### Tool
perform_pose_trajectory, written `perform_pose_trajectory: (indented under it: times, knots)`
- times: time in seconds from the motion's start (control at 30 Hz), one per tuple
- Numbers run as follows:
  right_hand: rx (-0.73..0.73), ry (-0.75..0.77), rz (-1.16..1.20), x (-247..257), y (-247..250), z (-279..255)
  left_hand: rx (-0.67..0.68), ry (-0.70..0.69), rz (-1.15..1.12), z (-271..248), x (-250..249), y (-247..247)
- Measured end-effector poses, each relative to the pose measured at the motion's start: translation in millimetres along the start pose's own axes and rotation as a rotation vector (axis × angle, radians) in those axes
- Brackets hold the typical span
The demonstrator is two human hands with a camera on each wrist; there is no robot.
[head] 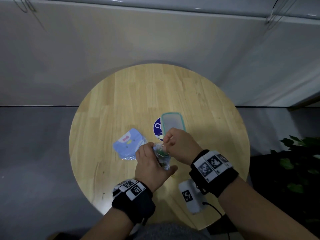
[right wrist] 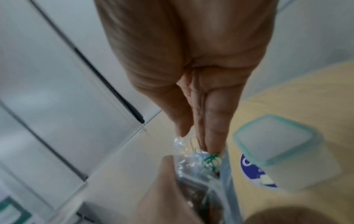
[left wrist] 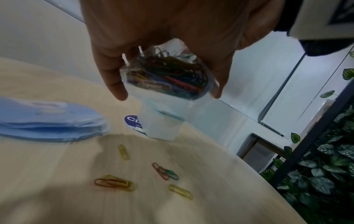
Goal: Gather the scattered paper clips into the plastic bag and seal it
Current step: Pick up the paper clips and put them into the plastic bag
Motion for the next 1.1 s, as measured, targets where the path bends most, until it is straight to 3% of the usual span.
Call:
perform_pose_trajectory:
  times: [0.2, 0.43, 0.5, 0.67, 0.9, 0.97, 1.1]
  knots:
    - [-0.214, 0.129, 0.04, -1, 18, -21, -0.029, -0.01, -0.039, 0, -2, 7]
    - [0.146, 0.171, -0.009, -1, -19, -45, -0.085, -0.128, -0.045, -5, -13, 23]
    - [0.137, 0.199, -0.04, 3, -17, -47, -0.075, -0.096, -0.044, -5, -11, 24]
    - [-0.099, 0.343, -0.08, 12, 9, -44, -0.09, -0.116, -0.017, -1, -12, 30]
    - [0.101, 0.324, -0.089, 13, -14, -40, -0.053, -0.1, -0.05, -4, -23, 29]
    - [0.048, 0.336, 0.005, 18, -5, -40, -0.063, -0.108, -0.056, -1, -18, 30]
    - [-0.297, 0.212, 0.191, -16, 24, -28, -0.033, -0.013, -0.02, 8, 3, 36]
Point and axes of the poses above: each hand's wrist, its own z-axis towards the middle knuckle, its own y-axis out of the back of the hand, x = y × z, the point moved 8 cm from there along z, towards the middle knuckle, and after that the axes turned 6 degrees about y, right-handed, at the moved point
